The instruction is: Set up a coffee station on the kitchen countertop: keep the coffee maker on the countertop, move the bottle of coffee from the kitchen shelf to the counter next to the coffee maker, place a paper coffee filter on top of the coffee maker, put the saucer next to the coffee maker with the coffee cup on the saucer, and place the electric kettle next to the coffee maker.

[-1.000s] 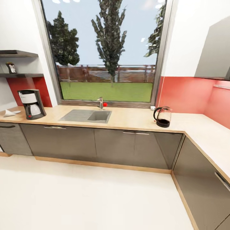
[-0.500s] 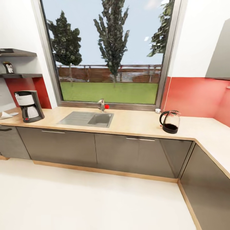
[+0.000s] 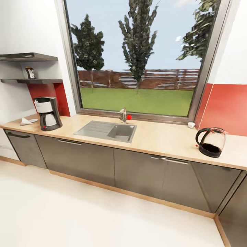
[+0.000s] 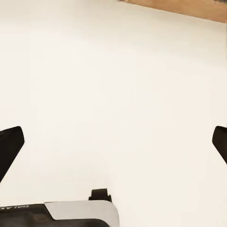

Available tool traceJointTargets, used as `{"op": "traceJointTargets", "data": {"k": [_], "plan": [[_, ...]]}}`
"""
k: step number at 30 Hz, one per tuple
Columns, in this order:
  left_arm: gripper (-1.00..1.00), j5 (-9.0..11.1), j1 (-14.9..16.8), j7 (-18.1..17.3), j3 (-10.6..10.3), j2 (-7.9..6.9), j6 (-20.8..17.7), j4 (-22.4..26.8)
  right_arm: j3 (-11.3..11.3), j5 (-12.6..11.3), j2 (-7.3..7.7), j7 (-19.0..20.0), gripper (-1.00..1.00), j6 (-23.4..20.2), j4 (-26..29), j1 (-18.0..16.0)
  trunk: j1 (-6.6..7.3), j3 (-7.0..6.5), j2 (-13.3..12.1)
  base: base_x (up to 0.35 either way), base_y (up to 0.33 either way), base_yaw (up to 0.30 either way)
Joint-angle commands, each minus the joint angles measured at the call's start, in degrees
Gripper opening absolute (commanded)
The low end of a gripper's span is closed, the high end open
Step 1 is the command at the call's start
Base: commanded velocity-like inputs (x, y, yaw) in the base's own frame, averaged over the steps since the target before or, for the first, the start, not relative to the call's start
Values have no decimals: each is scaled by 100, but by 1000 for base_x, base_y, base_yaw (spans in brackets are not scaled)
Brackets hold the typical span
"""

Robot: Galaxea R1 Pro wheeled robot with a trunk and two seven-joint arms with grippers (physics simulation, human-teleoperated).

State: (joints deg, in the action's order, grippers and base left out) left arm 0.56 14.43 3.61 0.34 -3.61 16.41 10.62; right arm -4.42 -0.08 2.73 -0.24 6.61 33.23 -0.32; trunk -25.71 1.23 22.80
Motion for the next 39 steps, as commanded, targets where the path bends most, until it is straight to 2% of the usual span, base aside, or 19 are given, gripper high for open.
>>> {"op": "traceJointTargets", "data": {"k": [1, 10, 39], "plan": [[100, 6, 7, 8, 1, 1, 20, -7, -6, -1, -1, -2, 100, 16, -1, -3, -7, 13, 12, 338, 75, 277], [100, 6, 7, 8, 1, 1, 20, -7, -6, -1, -1, -2, 100, 16, -1, -3, -7, 13, 12, 338, 120, 226], [100, 8, 7, 8, 1, 1, 20, -7, -6, -1, -1, 6, 100, 17, 0, -3, -7, 13, 12, 336, 155, 14]]}}
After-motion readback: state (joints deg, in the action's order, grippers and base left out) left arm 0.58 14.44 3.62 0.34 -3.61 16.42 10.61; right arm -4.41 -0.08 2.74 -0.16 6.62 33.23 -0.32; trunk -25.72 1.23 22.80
